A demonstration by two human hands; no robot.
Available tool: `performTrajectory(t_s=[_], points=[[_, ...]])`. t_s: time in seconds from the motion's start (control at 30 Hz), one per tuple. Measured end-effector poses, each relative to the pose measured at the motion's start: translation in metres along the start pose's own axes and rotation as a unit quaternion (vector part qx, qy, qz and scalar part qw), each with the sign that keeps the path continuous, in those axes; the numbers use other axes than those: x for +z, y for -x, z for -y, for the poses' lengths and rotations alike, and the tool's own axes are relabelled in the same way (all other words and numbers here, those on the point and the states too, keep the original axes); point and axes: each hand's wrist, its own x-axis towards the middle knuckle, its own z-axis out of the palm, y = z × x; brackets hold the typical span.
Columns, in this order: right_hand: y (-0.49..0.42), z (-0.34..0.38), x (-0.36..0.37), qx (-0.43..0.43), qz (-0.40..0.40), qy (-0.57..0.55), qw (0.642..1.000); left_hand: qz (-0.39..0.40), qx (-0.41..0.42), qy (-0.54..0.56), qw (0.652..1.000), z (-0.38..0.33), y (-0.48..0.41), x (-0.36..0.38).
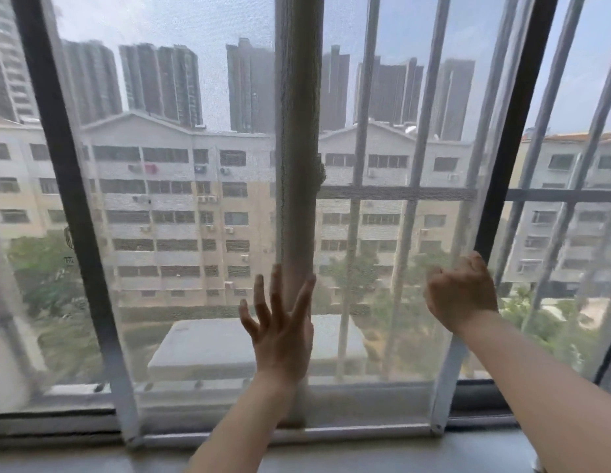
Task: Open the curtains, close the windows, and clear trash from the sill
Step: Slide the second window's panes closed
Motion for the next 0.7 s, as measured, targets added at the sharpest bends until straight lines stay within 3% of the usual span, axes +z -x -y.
performTrajectory(t_s=[0.2, 0.3, 0.37, 0.47, 0.53, 0.7], points=[[-0.001, -0.027, 0.024, 0.102, 0.169, 0.082, 0.977, -0.004, -0.017, -0.014, 1.000, 0.002, -0.010, -0.015], [0.001, -0.030, 0.028, 0.229, 0.213, 0.024, 0.950, -0.012, -0.060, 0.006, 0.998, 0.008, -0.014, -0.019], [0.001, -0.028, 0.026, 0.259, 0.153, -0.034, 0.953, -0.022, -0.072, 0.015, 0.997, 0.012, -0.015, -0.021], [-0.001, -0.013, 0.022, 0.175, 0.016, -0.089, 0.980, -0.033, -0.054, 0.011, 0.998, 0.018, -0.017, -0.023], [-0.003, 0.003, 0.012, 0.136, -0.077, -0.127, 0.980, -0.030, -0.048, 0.016, 0.998, 0.021, -0.020, -0.024], [-0.024, 0.058, -0.031, 0.015, -0.160, -0.206, 0.965, -0.090, -0.003, -0.008, 0.996, 0.035, -0.030, -0.035]])
